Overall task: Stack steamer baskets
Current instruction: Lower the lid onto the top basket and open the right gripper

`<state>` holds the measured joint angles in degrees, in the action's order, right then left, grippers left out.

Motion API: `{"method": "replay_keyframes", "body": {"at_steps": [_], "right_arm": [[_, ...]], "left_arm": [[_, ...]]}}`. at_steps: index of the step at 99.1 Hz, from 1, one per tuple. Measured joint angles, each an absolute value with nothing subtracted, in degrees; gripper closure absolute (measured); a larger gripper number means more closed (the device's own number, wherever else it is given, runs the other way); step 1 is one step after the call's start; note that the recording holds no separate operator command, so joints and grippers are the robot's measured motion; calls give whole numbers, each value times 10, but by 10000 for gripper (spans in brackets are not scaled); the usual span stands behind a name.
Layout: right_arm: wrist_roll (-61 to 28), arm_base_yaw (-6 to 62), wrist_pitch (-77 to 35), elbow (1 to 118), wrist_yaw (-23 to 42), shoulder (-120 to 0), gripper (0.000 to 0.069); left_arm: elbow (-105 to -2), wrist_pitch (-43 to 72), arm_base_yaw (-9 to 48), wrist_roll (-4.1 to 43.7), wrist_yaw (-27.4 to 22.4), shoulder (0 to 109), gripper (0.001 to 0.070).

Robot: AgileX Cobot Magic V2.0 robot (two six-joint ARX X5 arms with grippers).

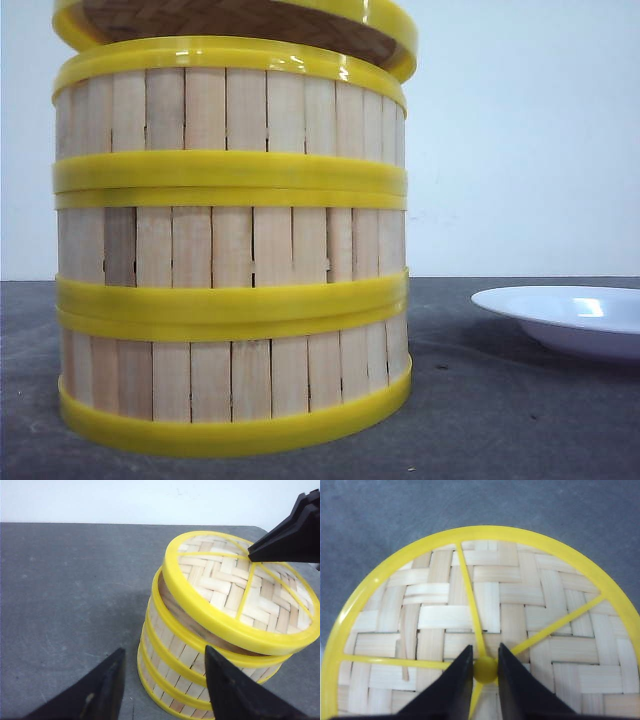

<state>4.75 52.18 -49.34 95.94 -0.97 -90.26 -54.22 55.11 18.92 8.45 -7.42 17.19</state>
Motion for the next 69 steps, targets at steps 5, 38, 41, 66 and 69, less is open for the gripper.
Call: {"method": "replay_keyframes", "body": {"at_steps": [5,38,41,66,69], "right_arm": [[47,522,-493,959,-7,-905,635],[45,524,-485,960,0,-931,635],[45,524,-485,960,0,-935,636],[44,524,-486,961,0,-939,636],[44,524,-486,961,0,-939,636]], "left_arm": [[-542,551,189,84,-74,172,414],[-542,555,189,84,-74,172,413],[-542,555,189,84,-74,172,414],[-542,567,189,84,-74,172,413],[-542,568,189,84,-74,172,414]]}}
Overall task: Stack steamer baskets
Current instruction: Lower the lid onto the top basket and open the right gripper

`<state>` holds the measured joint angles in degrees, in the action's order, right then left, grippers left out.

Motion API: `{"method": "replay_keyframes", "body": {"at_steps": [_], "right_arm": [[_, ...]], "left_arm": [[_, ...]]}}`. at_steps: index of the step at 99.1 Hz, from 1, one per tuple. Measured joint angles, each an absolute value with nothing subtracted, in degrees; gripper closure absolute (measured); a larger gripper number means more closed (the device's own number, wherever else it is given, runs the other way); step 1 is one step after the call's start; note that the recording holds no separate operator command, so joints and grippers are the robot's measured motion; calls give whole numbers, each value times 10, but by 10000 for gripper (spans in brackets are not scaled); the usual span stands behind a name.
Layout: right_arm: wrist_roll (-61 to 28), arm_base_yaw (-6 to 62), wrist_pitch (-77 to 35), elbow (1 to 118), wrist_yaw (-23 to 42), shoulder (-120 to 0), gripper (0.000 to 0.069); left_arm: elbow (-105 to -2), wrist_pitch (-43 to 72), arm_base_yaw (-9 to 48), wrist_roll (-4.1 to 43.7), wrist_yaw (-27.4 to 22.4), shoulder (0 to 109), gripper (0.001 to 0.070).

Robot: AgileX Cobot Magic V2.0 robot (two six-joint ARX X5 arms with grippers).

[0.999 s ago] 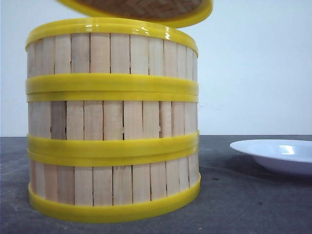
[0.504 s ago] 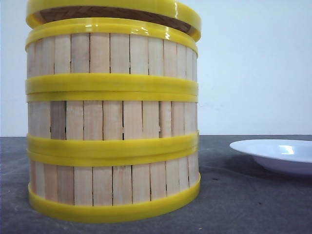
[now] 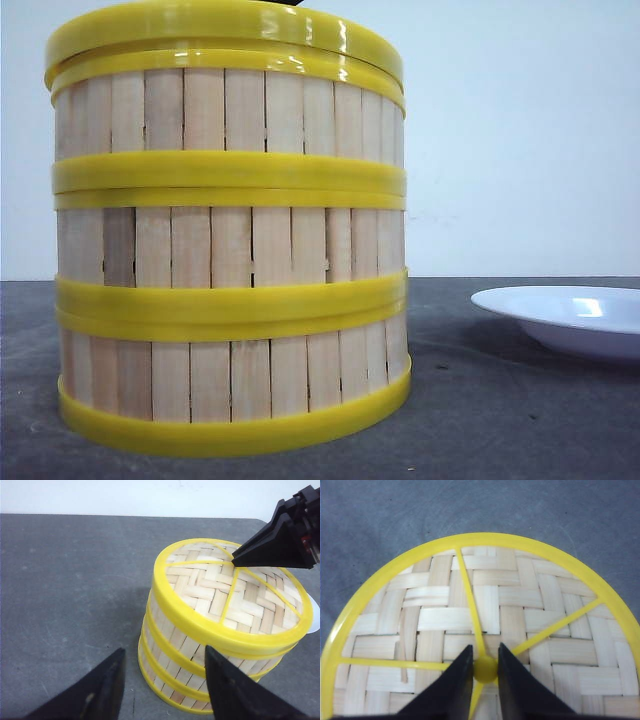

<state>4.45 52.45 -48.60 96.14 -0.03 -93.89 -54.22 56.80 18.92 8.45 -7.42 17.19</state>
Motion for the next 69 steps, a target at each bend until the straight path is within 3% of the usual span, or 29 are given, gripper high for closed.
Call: {"method": "replay_keyframes", "body": {"at_steps": [10,22,29,51,69], "right_arm": [[43,524,-488,962,0,-939,607],[43,524,-496,962,0,-939,423],[43,524,-496,962,0,-939,371],[43,524,-466,962,7,-926,345],[35,525,-458,962,49,-836,345]], "left_arm": [[-542,568,189,84,-74,172,413],[-542,568,189,84,-74,172,413],[-542,568,189,84,-74,172,413],[-542,568,189,84,-74,172,413],[-542,559,189,84,-74,172,413]]}}
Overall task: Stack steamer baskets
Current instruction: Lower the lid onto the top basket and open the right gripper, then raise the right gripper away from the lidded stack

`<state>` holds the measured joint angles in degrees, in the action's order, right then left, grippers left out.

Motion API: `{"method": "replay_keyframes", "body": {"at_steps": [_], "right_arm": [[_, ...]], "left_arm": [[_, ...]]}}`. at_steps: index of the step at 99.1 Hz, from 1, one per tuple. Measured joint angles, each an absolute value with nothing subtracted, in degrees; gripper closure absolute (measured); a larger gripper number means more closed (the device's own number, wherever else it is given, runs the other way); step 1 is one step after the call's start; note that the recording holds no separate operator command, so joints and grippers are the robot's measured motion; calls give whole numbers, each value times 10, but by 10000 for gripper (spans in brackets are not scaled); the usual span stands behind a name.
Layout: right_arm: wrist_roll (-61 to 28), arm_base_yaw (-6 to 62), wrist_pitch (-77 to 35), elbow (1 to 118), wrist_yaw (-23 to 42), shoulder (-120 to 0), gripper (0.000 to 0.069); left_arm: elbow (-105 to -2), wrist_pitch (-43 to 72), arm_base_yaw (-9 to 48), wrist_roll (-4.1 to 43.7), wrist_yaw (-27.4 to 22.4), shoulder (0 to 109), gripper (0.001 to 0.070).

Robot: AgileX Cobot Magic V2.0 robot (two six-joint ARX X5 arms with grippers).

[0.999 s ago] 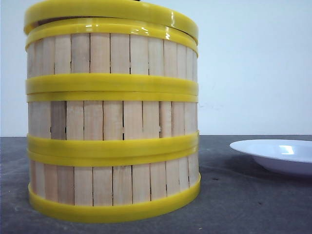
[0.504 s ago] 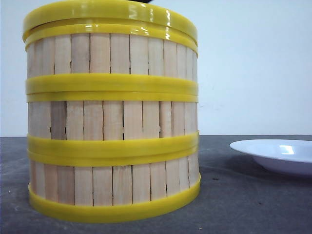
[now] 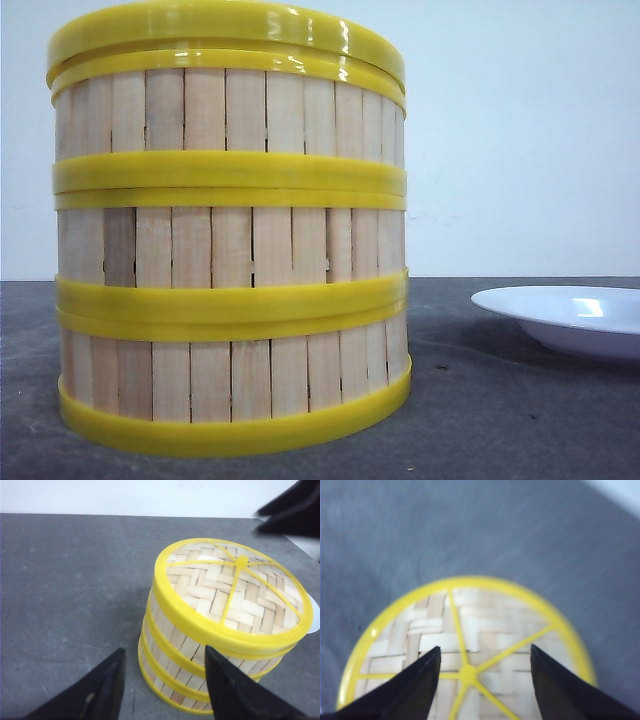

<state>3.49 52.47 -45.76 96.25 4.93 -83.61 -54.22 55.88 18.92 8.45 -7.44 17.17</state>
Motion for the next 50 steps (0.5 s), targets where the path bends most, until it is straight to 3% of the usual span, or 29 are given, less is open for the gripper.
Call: {"method": "replay_keyframes", "body": {"at_steps": [50], "right_arm": [[27,529,-518,921,219,-538,344]], "left_arm": [[-538,491,189,84,-74,172,413]]}}
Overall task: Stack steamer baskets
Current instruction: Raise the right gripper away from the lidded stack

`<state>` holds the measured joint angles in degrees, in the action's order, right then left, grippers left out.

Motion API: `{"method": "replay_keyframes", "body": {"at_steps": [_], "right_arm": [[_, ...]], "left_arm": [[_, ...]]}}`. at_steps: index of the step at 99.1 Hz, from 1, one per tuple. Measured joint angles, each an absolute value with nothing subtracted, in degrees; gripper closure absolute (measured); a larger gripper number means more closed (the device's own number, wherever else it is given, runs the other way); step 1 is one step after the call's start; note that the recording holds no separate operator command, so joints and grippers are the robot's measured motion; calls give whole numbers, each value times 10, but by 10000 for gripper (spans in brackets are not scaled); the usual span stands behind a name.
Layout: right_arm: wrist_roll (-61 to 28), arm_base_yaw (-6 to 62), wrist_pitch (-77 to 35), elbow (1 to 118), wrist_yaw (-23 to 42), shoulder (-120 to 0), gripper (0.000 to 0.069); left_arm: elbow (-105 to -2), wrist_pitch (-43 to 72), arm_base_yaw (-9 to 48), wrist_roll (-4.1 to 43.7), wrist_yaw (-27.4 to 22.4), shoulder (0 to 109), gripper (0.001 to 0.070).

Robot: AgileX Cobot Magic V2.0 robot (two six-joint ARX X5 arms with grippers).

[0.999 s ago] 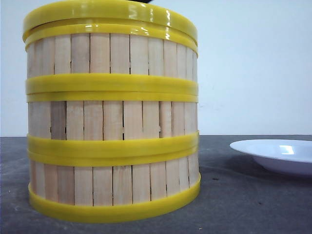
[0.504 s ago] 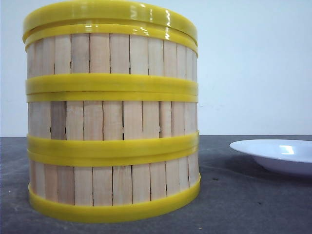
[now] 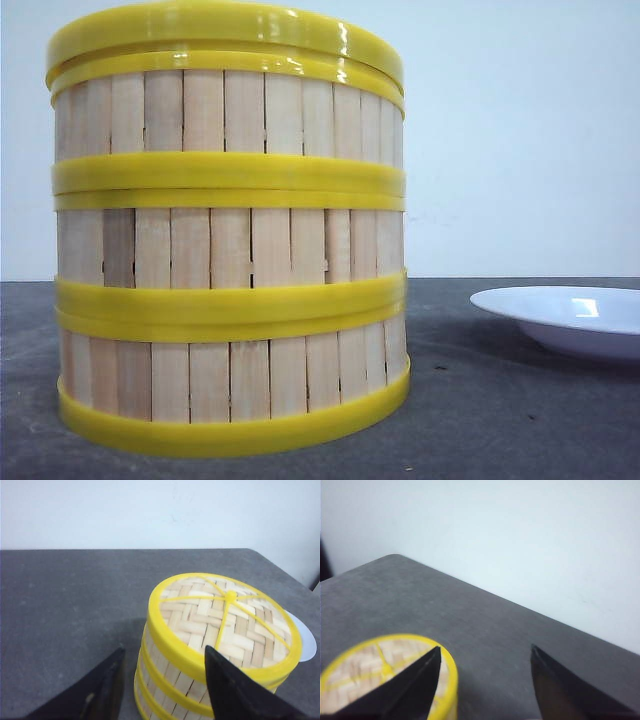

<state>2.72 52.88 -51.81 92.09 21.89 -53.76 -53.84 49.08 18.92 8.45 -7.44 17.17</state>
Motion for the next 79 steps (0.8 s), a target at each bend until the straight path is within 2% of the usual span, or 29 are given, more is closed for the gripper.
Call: {"method": "replay_keyframes", "body": {"at_steps": [13,36,57,61,65,71,75,79], "right_arm": [[36,529,-513,827,226,-462,343],[80,529,-499,641,225,-348,343],[108,529,-493,605,225,-323,350],[110,529,-491,605,225,-323,384],[110,529,-490,605,225,-323,458],[110,529,-490,605,225,-323,589],[110,529,-490,605,225,-323,633],[110,529,-490,605,225,-323,657]], "left_arm": [[-507,460,189,84,-78,172,413],[-442,421,189,85,-124,172,413],[-440,418,189,85,-136,172,413],[-440,417,189,85,-136,172,414],[-440,417,189,85,-136,172,432],[-440,417,189,85,-136,172,540],[-440,417,189,86,-137,172,614],[-440,417,189,86,-137,172,650]]}}
